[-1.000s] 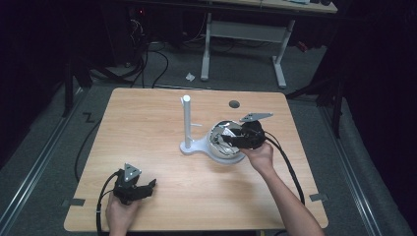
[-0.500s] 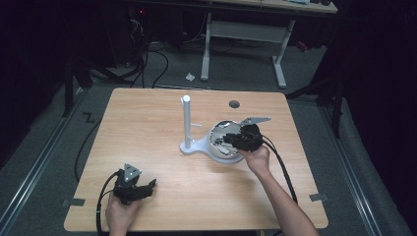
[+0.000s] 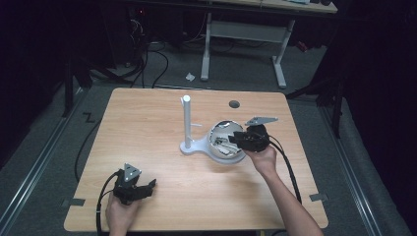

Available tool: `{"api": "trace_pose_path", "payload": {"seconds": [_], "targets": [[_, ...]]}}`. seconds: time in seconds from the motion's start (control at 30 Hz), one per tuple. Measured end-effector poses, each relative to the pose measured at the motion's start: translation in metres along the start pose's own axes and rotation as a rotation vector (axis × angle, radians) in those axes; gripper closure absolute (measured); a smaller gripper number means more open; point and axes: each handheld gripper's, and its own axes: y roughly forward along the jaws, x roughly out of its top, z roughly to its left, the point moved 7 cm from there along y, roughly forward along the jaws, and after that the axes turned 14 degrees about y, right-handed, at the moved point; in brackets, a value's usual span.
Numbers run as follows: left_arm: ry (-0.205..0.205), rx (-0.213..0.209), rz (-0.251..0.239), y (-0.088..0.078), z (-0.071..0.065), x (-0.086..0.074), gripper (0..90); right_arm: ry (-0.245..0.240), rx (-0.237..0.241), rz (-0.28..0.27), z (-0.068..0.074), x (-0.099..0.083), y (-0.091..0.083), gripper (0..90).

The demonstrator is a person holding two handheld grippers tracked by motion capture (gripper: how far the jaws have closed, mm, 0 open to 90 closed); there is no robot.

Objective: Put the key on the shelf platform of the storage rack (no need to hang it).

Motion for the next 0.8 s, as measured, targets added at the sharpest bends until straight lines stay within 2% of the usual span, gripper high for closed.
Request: {"api": "trace_pose_path", "payload": {"seconds": [0.03, 0.23, 0.8], "targets": [[0.0, 0.0, 0.0, 0.0, 0.0, 0.0, 23.6, 0.001, -0.009, -0.012, -0.003, 0.002, -0.007, 63.2], [0.0, 0.0, -0.001, 0.0, 0.0, 0.0, 23.6, 0.006, -0.023, -0.033, -0.01, 0.005, -0.02, 63.2], [-0.001, 0.0, -0.001, 0.0, 0.0, 0.0, 23.6, 0.045, -0.033, -0.082, -0.023, 0.007, -0.048, 61.8]]}}
